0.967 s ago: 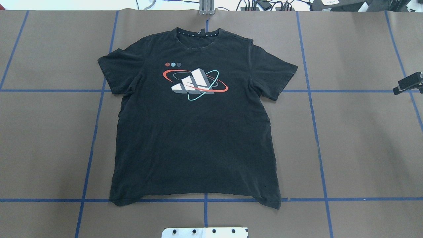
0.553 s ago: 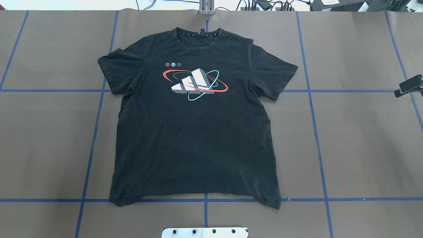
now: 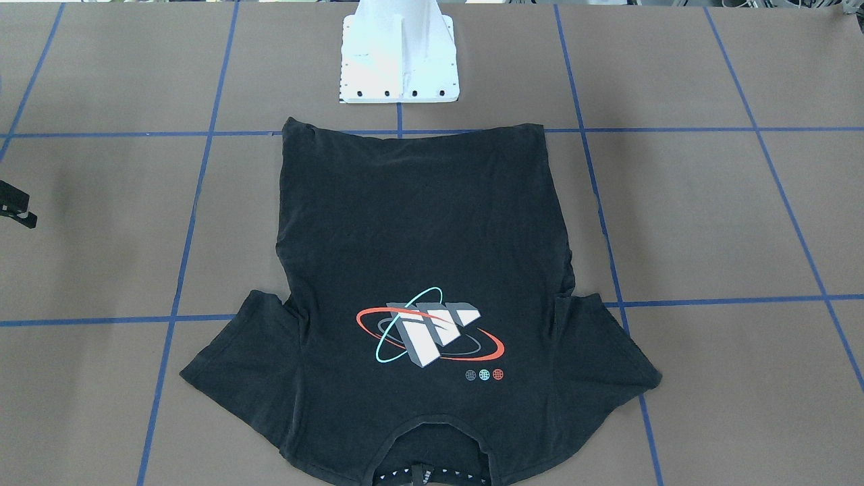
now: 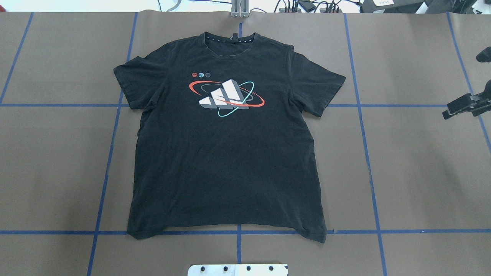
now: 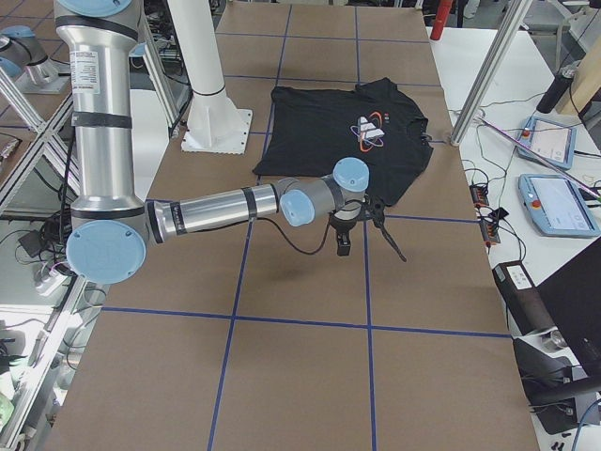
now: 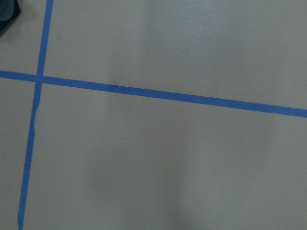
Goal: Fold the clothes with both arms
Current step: 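Move the right gripper to the black T-shirt sleeve nearest it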
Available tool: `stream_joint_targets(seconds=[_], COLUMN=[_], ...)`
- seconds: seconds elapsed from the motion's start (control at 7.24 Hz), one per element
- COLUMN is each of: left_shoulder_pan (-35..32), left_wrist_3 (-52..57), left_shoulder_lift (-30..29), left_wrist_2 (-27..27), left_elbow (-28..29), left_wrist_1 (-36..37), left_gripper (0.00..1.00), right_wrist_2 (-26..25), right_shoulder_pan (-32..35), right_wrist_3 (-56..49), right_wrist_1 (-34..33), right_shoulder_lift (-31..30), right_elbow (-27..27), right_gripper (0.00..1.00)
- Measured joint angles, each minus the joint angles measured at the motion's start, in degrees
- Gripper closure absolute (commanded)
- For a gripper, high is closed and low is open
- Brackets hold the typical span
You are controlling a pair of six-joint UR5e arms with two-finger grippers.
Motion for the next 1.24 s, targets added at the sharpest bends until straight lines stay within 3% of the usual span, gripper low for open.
stream_joint_targets(seconds=[0.28, 0.55, 0.69, 0.97, 1.24], left_shoulder_pan=[0.2, 0.2, 0.2, 0.2, 0.2], left_wrist_3=[0.0, 0.2, 0.4, 0.6, 0.6], left_shoulder_lift=[-0.1, -0.1, 0.0, 0.3, 0.6], left_wrist_2=[0.1, -0.3, -0.7, -0.9, -1.0], left_elbow=[0.6, 0.5, 0.5, -0.1, -0.8], left_wrist_1=[-0.1, -0.2, -0.2, -0.2, -0.3], left_gripper=[0.00, 0.00, 0.00, 0.00, 0.00], right_wrist_2=[-4.9, -9.0, -9.6, -10.1, -10.5], right_shoulder_pan=[-6.7, -9.9, -10.3, -10.6, -11.3], right_wrist_3=[11.1, 15.0, 16.2, 25.2, 29.7], right_wrist_1=[0.1, 1.3, 5.4, 19.5, 26.0], right_shoulder_lift=[9.2, 18.1, 21.5, 28.0, 31.2], right_elbow=[-4.9, -12.6, -17.6, -30.1, -36.5], right_gripper=[0.02, 0.02, 0.09, 0.11, 0.17])
